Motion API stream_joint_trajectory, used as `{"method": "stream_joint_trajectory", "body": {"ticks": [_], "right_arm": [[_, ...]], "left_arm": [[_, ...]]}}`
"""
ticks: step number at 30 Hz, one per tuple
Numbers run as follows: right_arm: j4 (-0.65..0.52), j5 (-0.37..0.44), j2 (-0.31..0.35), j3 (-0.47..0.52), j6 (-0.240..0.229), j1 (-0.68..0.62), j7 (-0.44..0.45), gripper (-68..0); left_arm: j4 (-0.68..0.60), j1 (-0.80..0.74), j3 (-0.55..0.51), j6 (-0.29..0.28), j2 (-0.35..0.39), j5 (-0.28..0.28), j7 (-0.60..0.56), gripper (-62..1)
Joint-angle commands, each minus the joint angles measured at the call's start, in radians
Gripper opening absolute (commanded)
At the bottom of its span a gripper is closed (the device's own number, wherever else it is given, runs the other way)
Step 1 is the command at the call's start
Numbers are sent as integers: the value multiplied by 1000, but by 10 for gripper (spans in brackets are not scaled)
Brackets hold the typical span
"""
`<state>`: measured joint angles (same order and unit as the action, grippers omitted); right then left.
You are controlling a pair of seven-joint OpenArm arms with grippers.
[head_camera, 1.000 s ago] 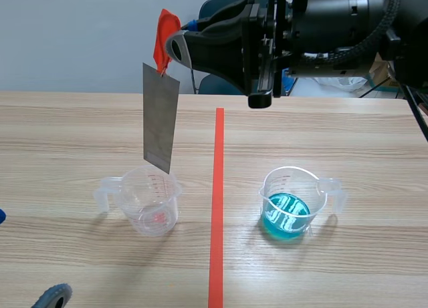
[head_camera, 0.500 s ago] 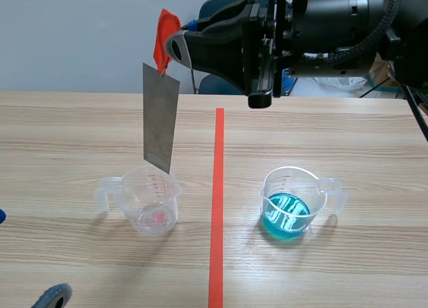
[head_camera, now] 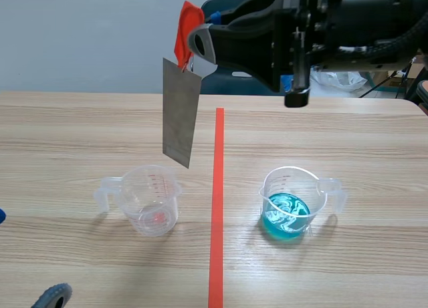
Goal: Do the redox reaction experiment
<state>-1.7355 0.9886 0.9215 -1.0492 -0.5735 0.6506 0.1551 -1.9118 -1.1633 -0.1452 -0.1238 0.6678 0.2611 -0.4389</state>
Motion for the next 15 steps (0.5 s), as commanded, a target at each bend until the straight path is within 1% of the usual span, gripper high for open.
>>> {"method": "stream_joint_trajectory", "body": {"ticks": [1, 9, 10, 13, 15], "right_arm": [[-33, 19, 42, 4, -1, 31, 32, -665], [-75, 21, 214, 4, -4, 31, 126, -665], [-76, 31, 238, 4, -9, 31, 140, -665], [-76, 37, 305, 4, -45, 31, 185, -665], [-76, 37, 350, 4, -49, 31, 208, -665]], "left_arm": [[-13, 3, -2, -2, -3, 4, -14, 14], [-13, 3, -2, -2, -3, 4, -14, 14], [-13, 3, -2, -2, -3, 4, -14, 14], [-13, 3, -2, -2, -3, 4, -14, 14], [-13, 3, -2, -2, -3, 4, -14, 14]]}}
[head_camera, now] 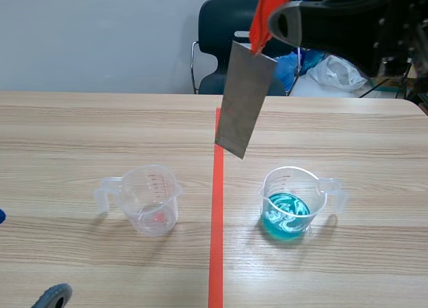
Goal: Do the redox reaction experiment
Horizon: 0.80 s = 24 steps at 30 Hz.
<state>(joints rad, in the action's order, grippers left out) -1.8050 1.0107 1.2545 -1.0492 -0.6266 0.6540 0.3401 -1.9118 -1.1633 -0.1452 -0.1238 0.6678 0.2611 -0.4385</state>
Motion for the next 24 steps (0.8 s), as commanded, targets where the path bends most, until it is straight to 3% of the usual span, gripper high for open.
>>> {"method": "stream_joint_trajectory", "body": {"ticks": [1, 11, 24], "right_arm": [[-6, 15, 38, 4, 4, 27, 31, -665], [-5, 14, 201, 4, -18, 27, 87, -665], [-4, 6, 328, 4, -34, 22, 87, -665]], "left_arm": [[-13, 3, -2, -2, -3, 4, -14, 14], [-13, 3, -2, -2, -3, 4, -14, 14], [-13, 3, -2, -2, -3, 4, -14, 14]]}}
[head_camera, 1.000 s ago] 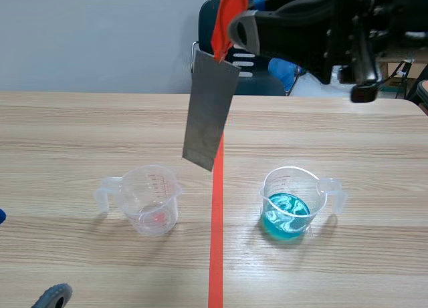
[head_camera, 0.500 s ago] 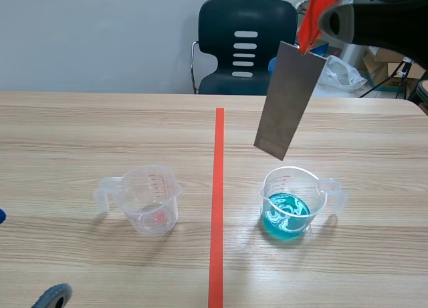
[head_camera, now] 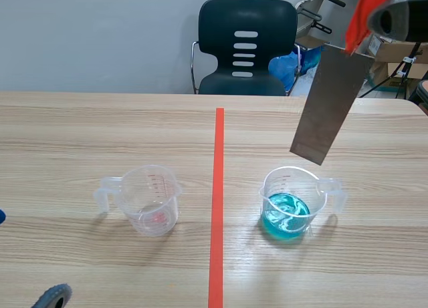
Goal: Do the redox reaction experiment
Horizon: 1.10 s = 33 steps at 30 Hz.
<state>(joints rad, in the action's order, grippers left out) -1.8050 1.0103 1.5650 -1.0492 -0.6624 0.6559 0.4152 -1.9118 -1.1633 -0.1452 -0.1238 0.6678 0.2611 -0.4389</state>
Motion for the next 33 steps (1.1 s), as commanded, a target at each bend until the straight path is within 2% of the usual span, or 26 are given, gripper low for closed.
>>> {"method": "stream_joint_trajectory", "body": {"ticks": [1, 11, 22, 33], "right_arm": [[-4, 6, 24, 3, 2, 19, 8, -665], [32, -23, 19, 3, 15, -31, -7, -665], [33, -23, 18, 3, 14, -30, 37, -665], [32, -45, -52, 3, -6, -58, 11, -665]], "left_arm": [[-13, 3, -2, -2, -3, 4, -14, 14], [-13, 3, -2, -2, -3, 4, -14, 14], [-13, 3, -2, -2, -3, 4, -14, 14], [-13, 3, -2, -2, -3, 4, -13, 14]]}}
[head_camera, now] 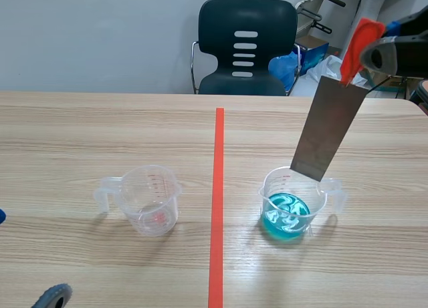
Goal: Do the redox reaction experiment
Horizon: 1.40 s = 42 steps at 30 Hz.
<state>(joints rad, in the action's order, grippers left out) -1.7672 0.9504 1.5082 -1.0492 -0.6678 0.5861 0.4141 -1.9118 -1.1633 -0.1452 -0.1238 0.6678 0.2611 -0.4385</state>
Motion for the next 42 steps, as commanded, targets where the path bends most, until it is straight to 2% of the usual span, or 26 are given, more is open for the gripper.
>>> {"method": "stream_joint_trajectory", "body": {"ticks": [1, 12, 42], "right_arm": [[-6, 14, 2, 3, -3, 12, 12, -665], [-7, 15, -5, 3, -22, 12, 23, -665], [-8, 15, -4, 3, -22, 12, 23, -665]], "left_arm": [[-13, 3, -2, -2, -3, 4, -14, 14], [-13, 3, -2, -2, -3, 4, -14, 14], [-13, 3, -2, -2, -3, 4, -14, 14]]}}
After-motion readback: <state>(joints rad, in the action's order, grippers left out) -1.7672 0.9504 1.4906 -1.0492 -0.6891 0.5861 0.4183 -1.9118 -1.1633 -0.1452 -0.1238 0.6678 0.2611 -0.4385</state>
